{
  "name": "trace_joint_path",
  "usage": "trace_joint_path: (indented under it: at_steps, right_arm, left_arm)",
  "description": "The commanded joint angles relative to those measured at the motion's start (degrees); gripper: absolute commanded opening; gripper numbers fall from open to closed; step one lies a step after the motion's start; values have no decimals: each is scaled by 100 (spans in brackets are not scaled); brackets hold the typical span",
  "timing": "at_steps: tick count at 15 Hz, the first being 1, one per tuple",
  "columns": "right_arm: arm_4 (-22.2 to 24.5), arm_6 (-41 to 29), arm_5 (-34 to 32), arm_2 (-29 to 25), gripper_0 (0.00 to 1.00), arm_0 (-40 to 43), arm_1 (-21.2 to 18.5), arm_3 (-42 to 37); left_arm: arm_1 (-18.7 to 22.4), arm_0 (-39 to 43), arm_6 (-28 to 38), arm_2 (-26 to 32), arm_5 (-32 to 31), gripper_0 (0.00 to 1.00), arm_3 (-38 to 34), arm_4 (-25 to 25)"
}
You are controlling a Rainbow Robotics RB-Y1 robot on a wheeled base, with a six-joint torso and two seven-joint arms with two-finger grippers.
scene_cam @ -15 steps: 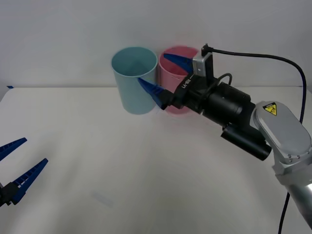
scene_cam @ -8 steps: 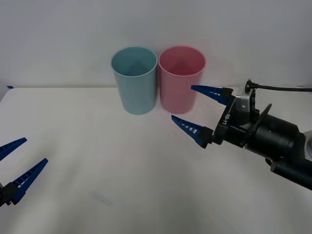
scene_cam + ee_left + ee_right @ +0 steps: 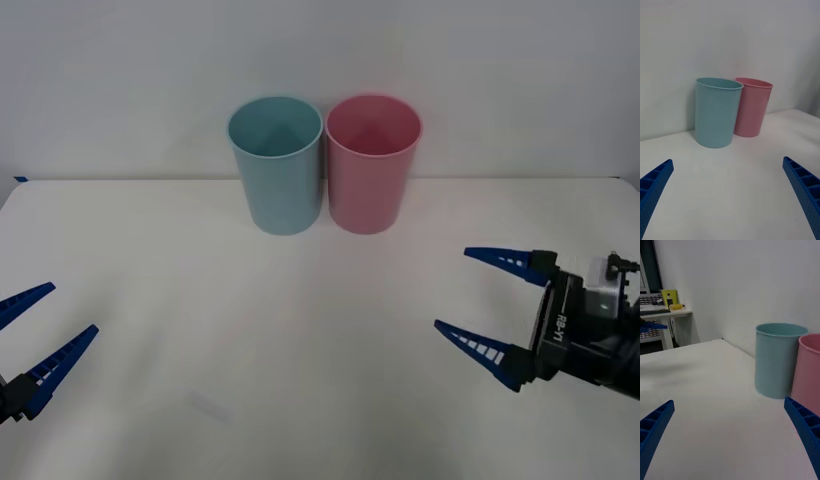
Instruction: Grasp the object on the table and drop it into the matching bin: aluminum can to the light blue bin, PET bottle to the pink bin.
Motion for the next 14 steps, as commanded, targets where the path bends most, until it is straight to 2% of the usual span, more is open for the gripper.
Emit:
trace_joint_path:
  at_steps: [1,9,14]
  right_arm:
    - [-145,-7,-248,-510,100,598,2,-1]
    - [-496,-51,-389,-1495,100,1952,2,-1]
    - [-505,-42,-424,-1530,100,2013,2,-1]
  left_arm:
    - [0,0,0,0,0,100,0,0]
    - [0,0,0,0,0,100,0,0]
    - [0,0,0,0,0,100,0,0]
